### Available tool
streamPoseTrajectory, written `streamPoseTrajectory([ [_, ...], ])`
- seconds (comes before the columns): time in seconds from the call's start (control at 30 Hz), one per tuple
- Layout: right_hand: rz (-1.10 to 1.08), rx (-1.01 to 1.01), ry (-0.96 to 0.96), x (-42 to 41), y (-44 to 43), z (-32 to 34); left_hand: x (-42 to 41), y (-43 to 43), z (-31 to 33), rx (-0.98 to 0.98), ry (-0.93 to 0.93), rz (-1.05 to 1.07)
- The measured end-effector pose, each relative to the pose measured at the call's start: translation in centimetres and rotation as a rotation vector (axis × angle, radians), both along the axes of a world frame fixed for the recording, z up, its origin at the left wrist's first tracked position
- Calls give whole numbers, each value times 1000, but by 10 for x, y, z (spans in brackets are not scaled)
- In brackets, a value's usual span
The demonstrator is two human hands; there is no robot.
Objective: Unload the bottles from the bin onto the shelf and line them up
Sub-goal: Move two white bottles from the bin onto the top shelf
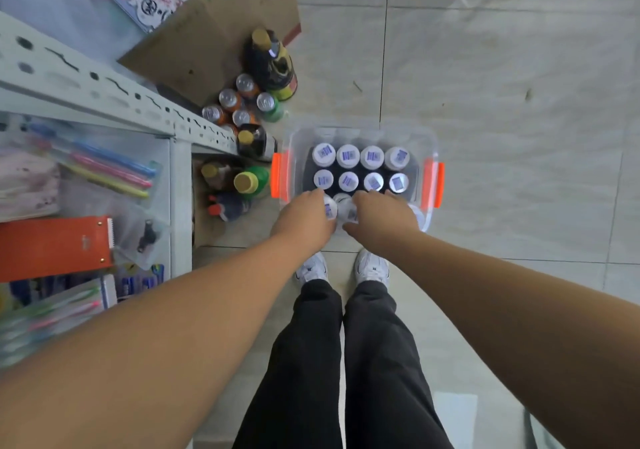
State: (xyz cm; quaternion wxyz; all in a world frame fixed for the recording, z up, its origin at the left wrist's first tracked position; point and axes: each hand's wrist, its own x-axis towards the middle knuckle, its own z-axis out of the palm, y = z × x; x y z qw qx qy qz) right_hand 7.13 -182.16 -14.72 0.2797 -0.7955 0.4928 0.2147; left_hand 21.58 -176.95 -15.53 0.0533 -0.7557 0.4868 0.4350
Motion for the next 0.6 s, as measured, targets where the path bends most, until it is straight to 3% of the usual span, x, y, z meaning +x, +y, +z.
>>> streamPoseTrajectory([
  [0.17, -21, -104, -93, 8, -1, -10, 6, 0, -7, -101, 10, -20],
  [0.4, -216, 140, -189, 17, -17, -6, 21, -11, -4, -103, 104, 84],
  [0.6, -218, 187, -218, 12, -62, 77, 49, -59, 93, -152, 171, 42],
])
